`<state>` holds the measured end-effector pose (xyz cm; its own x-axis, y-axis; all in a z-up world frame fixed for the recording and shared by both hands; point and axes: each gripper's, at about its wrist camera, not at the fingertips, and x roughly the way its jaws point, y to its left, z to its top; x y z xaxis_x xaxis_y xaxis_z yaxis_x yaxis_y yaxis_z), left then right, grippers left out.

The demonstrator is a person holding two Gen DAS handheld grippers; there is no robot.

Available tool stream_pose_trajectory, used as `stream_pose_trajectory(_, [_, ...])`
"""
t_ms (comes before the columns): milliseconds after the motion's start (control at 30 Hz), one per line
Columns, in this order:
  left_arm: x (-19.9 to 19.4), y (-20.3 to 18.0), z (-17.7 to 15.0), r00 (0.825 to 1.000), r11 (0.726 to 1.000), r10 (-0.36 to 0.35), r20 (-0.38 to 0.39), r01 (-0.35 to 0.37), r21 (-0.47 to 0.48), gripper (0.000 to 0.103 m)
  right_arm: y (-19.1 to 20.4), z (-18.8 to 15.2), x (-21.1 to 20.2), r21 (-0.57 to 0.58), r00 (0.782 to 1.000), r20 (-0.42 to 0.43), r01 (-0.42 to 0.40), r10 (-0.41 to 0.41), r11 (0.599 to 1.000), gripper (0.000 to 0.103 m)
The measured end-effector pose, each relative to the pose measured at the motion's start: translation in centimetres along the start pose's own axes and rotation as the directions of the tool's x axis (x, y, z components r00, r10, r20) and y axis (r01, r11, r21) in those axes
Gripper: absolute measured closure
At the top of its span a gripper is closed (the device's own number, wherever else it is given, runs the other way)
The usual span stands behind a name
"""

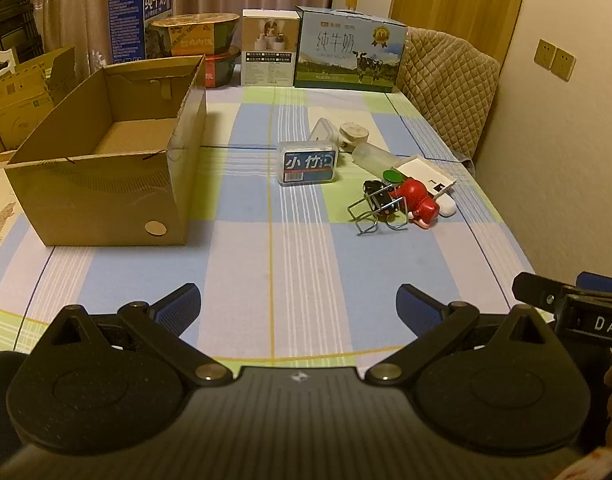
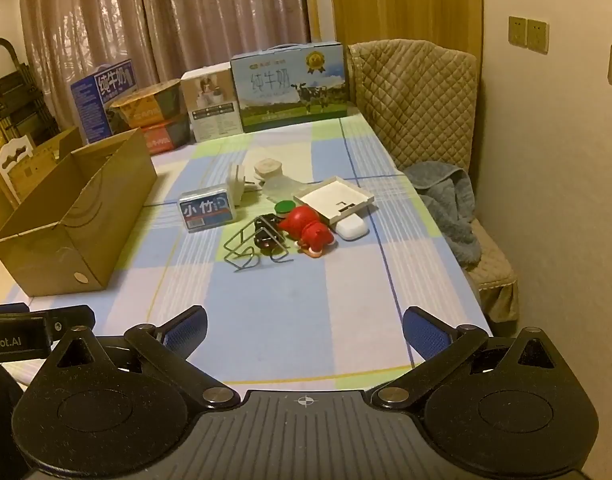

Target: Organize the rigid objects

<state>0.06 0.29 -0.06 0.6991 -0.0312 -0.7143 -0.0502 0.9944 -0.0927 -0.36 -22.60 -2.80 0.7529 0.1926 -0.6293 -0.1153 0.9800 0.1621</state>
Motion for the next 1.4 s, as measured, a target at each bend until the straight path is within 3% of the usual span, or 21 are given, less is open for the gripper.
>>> stream_pose_trajectory(1400, [-0.20,-0.39,0.02,1.000,1.000,-0.019,0.002,0.019,0.006,0.001,-0.79,-0.04,0.13,0.012,1.000,-0.008,0.011,-0.011,1.000,0.002])
